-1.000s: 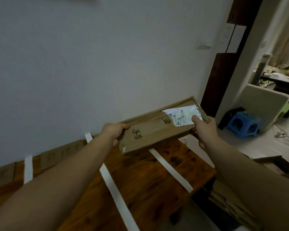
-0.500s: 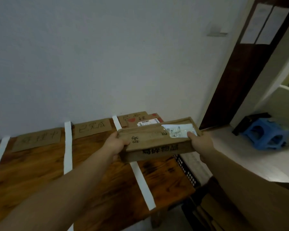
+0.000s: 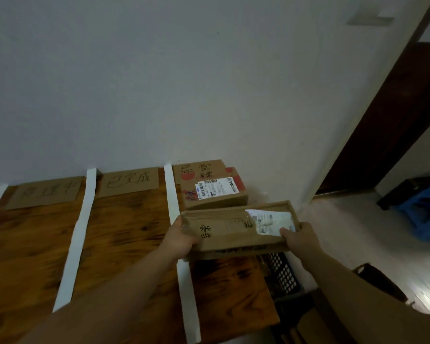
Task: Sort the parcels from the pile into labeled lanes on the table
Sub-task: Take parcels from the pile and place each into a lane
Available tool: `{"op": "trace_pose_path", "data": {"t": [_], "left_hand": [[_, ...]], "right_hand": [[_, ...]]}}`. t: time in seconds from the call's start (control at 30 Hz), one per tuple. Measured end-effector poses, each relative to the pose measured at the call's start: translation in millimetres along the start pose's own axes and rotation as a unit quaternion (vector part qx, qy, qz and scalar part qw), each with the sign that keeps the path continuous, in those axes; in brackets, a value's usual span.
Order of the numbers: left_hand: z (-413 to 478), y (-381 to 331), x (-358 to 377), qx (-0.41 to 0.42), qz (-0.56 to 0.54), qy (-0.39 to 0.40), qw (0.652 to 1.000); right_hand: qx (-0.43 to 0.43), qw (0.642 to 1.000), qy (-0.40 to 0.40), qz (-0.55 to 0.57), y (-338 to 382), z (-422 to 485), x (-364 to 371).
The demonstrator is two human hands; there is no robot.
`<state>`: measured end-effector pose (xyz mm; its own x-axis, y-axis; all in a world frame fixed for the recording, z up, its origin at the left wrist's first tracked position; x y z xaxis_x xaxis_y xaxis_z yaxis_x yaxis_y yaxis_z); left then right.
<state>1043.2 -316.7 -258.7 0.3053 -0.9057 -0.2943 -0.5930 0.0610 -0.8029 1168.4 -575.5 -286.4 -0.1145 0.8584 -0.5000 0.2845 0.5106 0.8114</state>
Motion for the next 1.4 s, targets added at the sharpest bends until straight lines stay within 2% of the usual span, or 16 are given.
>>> {"op": "trace_pose_path", "data": {"t": [0.2, 0.43, 0.57, 0.63, 0.7, 0.8, 0.9, 1.0, 1.17, 1.4], "left_hand": [[16, 9, 33, -0.002, 0.027, -0.062, 0.998], [28, 7, 40, -0.009, 0.005, -0.123, 0.992], [31, 3, 36, -0.027, 0.024, -0.114, 0.993], [25, -3, 29, -0.042, 0.058, -0.104, 0.992], [20, -7, 12, -0.058, 0.091, -0.112, 0.988], [-3, -21, -25, -0.066, 0.109, -0.155, 0.98], [-34, -28, -74, -0.043, 0.137, -0.188, 0.972], [-73, -20, -134, -0.038, 0.156, -0.224, 0.961], [-158, 24, -248, -0.041, 0.158, -0.305, 0.938], [-279, 114, -400, -0.054, 0.121, -0.389, 0.912]], "right_hand": [[-0.007, 0.996, 0.09, -0.028, -19, 50, 9], [-0.029, 0.992, 0.112, -0.041, -8, 81, 27], [-0.022, 0.988, 0.137, -0.071, -2, 85, 27], [-0.047, 0.982, 0.136, -0.126, 5, 81, 22], [-0.116, 0.963, 0.122, -0.211, 22, 74, 19], [-0.226, 0.933, 0.136, -0.243, 66, 49, 30], [-0.307, 0.904, 0.192, -0.226, 116, 6, 58], [-0.379, 0.86, 0.254, -0.227, 164, -53, 98], [-0.45, 0.797, 0.312, -0.255, 230, -169, 177], [-0.499, 0.742, 0.367, -0.255, 282, -335, 296]]}}
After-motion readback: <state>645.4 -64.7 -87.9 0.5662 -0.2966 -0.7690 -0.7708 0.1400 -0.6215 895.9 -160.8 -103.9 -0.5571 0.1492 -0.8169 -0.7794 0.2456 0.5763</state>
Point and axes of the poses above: each hand's wrist, its own z-axis towards the middle knuckle, its own x-axis out of the palm, y = z × x, the point moved 1 cm from there along z, towards the middle knuckle, and after that the axes turned 5 degrees about -x, right-handed, at the moved point
